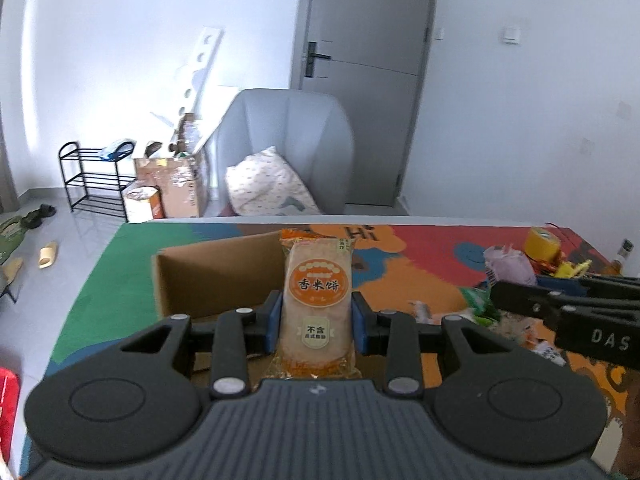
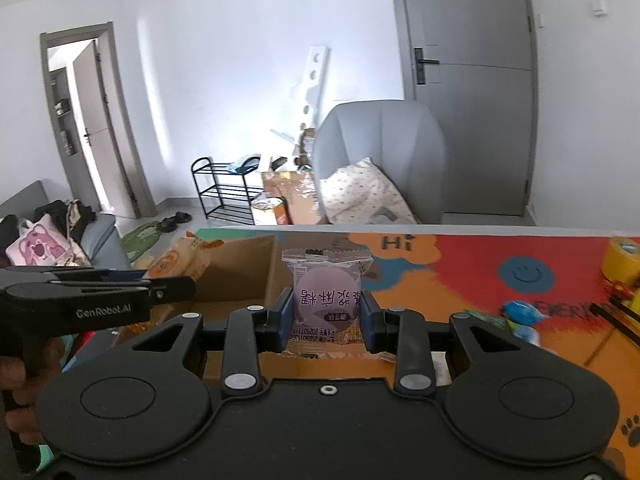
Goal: Organize snacks
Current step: 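Carry both packs over the cardboard box and open both tools, then move both tools back over the remaining snacks on the table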
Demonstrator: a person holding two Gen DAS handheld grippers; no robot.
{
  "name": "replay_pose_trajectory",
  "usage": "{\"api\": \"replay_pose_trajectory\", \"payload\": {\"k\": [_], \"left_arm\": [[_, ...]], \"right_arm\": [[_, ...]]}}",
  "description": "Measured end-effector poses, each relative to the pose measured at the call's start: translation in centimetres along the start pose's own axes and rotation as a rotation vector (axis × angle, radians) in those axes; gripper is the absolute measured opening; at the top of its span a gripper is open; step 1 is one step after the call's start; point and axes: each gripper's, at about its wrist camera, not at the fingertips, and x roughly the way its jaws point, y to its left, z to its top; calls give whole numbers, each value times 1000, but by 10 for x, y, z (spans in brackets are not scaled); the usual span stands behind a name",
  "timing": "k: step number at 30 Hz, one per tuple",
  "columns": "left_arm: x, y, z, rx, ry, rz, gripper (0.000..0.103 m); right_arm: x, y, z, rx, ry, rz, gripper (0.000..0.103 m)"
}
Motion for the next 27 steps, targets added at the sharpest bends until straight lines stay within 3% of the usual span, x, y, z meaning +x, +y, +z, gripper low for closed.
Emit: {"api": "replay_pose_trajectory", "payload": {"k": [11, 18, 22, 24, 27], "left_arm": [[11, 40, -2, -82, 58, 81, 34], [9, 51, -10, -107, 76, 93, 46], [9, 54, -12, -116, 73, 86, 50], [8, 53, -12, -117, 73, 81, 54], [3, 48, -14, -115, 63, 86, 73]], "right_arm": [[33, 38, 9, -44, 33, 81, 32], [44, 56, 12, -46, 44, 137, 32], [43, 63, 15, -72, 37, 149, 42], [39, 61, 15, -74, 30, 137, 44], [35, 53, 16, -52, 36, 123, 51]]}}
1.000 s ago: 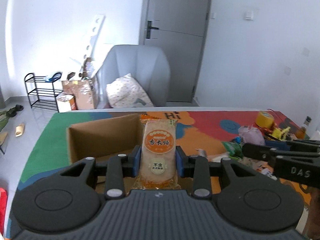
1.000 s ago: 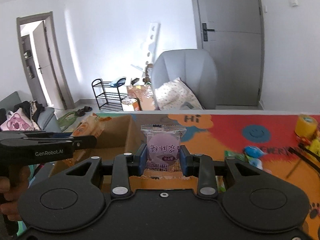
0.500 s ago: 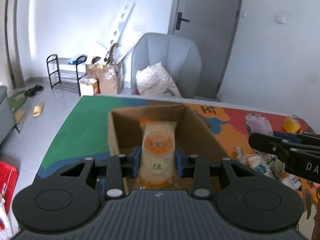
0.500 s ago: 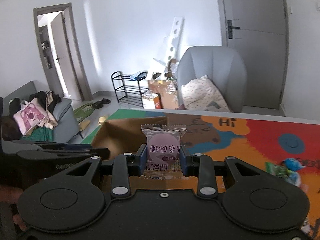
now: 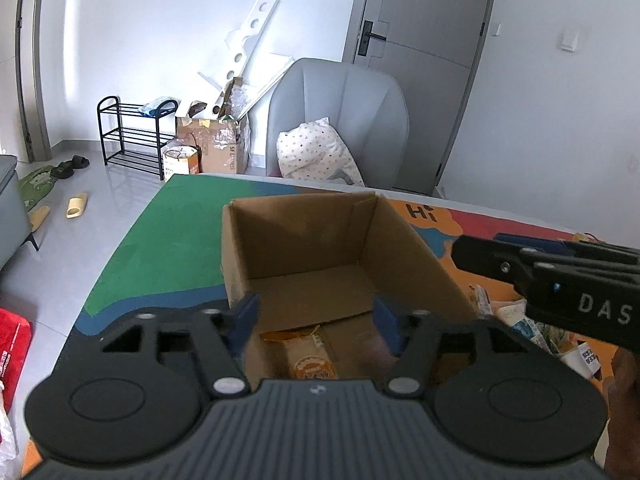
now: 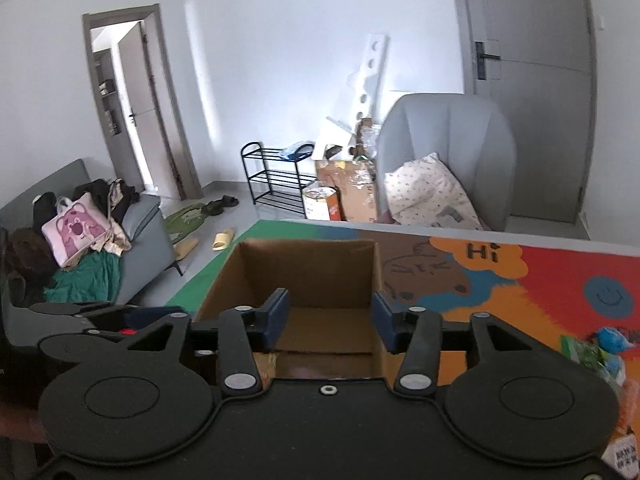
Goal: Organize snacks
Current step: 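Move both tools back over the remaining snacks on the table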
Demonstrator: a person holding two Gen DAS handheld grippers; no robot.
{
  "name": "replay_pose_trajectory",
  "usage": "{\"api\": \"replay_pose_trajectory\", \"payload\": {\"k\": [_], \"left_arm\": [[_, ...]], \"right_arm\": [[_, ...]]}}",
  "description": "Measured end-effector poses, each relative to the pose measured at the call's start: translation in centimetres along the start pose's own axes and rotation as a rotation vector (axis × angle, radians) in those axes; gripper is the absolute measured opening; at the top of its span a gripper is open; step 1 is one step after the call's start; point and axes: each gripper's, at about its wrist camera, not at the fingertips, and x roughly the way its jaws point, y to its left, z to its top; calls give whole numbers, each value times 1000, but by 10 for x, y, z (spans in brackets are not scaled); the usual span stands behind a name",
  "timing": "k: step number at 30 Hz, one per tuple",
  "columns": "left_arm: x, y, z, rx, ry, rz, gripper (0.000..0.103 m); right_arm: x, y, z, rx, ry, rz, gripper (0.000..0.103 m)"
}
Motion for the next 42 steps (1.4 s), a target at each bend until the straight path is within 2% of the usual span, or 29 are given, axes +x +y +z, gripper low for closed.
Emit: {"api": "replay_pose_trajectory", "payload": {"k": [1, 2, 5, 8, 12, 14, 18, 23, 28, 32, 42], "left_arm": [[-1, -2, 0, 1, -8, 7, 82], [-3, -3, 0, -2, -17, 6, 86], [-4, -8, -1, -18, -20, -18, 91], [-3, -16, -3, -18, 0, -22, 93], [-3, -25, -6, -4, 26, -41, 94], [-4, -34, -8, 10, 26, -46, 94], [-8, -48, -13, 29, 27, -55, 95], [-9, -67, -16, 49, 37, -67, 97], [-9, -91, -22, 72, 31, -85, 103], [-10, -107, -29, 89, 2, -129, 103], [-3, -131, -37, 60, -13, -155, 103]], "right_arm": [[-3, -4, -1, 7, 0, -11, 54], [-6, -8, -2, 14, 0, -22, 56], [-14, -19, -8, 31, 12, -49, 61], [-23, -32, -17, 60, 18, -78, 67], [-33, -48, -28, 95, 31, -117, 71], [-40, -54, -33, 110, 28, -130, 78], [-53, -67, -43, 142, 26, -159, 85], [-77, -82, -53, 164, -12, -195, 99], [-90, -101, -64, 164, -17, -208, 101], [-92, -118, -73, 189, -6, -212, 101], [-95, -154, -90, 228, -1, -249, 100]]}}
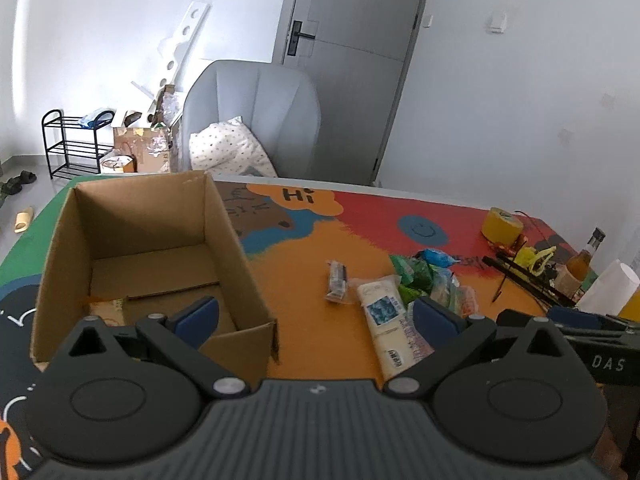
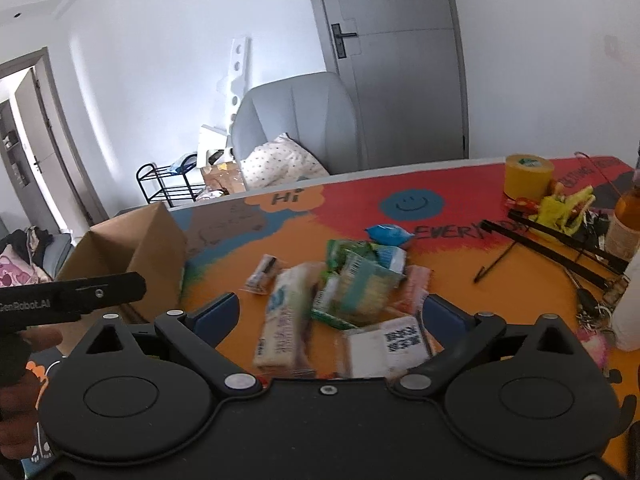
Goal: Organize snacks
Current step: 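Move both tools back over the remaining snacks on the table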
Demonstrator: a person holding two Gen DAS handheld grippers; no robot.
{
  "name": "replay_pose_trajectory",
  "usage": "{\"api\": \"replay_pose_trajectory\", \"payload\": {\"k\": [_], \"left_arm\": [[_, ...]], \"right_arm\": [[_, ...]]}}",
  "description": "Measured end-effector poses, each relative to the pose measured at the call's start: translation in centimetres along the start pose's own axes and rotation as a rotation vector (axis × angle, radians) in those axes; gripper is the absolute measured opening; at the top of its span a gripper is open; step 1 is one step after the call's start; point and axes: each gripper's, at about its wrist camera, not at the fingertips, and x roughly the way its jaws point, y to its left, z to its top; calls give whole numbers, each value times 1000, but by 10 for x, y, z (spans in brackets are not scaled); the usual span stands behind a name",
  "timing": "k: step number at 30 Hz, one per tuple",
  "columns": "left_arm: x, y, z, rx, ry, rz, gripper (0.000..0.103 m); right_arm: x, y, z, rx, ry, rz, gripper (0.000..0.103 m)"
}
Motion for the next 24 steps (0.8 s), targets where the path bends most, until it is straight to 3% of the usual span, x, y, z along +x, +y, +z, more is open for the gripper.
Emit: {"api": "replay_pose_trajectory", "payload": {"k": [10, 20, 24], "left_arm": [[12, -33, -15, 63, -48, -9, 103], [41, -52, -24, 9, 21, -56, 100], [55, -54, -27, 9, 48, -66, 93]], "right_arm": [[13, -28, -11, 42, 36, -1, 99], [27, -37, -23, 54, 90, -7, 94], [37, -35, -25, 33, 116, -8, 90]]}}
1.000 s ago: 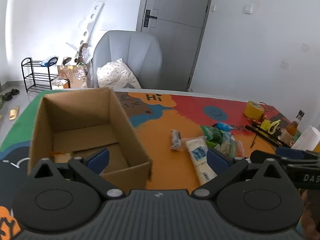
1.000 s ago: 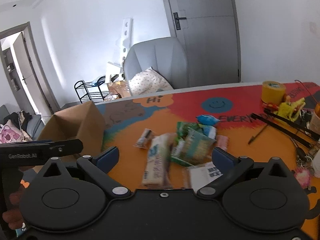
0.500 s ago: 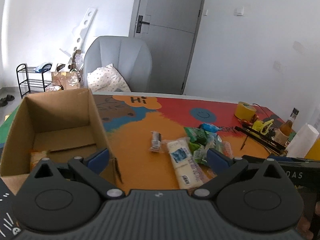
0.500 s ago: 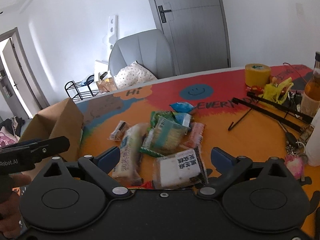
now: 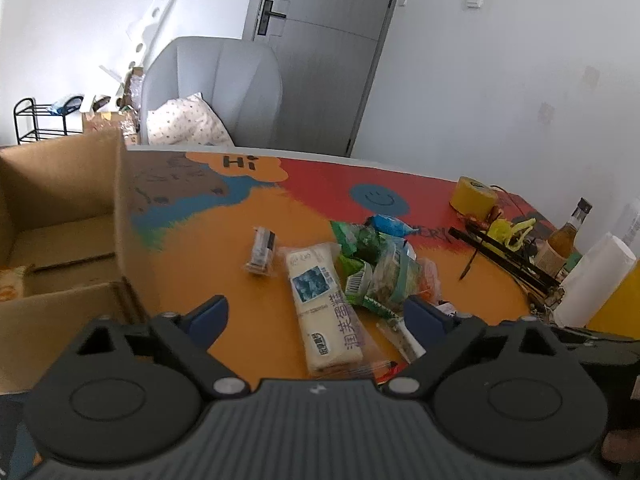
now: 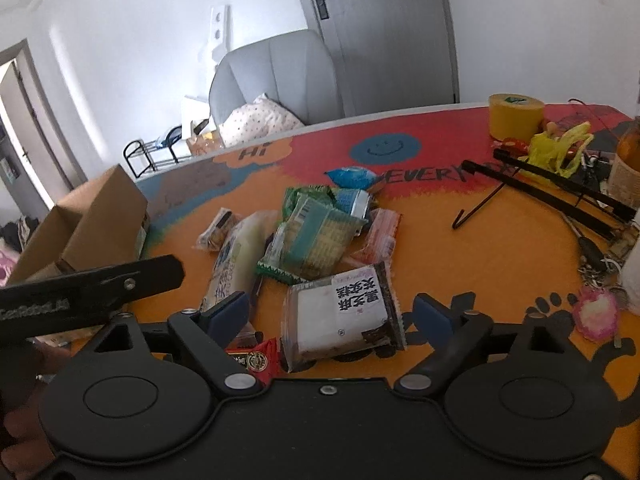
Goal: Organize snacks
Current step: 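Move both tools back over the remaining snacks on the table, then grasp the white bread pack with right tool while left grasps long cake pack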
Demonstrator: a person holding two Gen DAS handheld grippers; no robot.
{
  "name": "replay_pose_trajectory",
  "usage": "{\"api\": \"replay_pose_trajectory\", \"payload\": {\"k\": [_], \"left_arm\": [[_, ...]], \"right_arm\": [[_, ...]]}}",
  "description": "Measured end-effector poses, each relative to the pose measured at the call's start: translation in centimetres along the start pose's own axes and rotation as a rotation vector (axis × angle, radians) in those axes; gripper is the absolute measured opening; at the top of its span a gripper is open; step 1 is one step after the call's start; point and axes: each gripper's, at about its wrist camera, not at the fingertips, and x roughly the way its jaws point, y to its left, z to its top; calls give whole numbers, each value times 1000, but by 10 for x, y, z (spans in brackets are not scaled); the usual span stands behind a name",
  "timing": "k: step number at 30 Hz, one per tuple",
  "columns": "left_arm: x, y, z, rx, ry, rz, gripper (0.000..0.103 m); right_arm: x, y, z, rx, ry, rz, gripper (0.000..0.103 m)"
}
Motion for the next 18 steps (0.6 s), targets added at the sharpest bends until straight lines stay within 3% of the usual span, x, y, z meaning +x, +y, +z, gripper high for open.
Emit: {"api": "replay_pose_trajectory", "payload": {"k": [4, 9, 18], "left_arm": [[16, 2, -1, -8, 34, 0, 86], [35, 7, -1, -35, 71, 12, 82], [56, -1, -2, -24, 95, 13, 80]], "right_arm": [[11, 3, 0, -28, 19, -2, 88], [24, 2, -2, -73, 54, -21, 62], [15, -24, 1, -2, 46, -9, 49]]}}
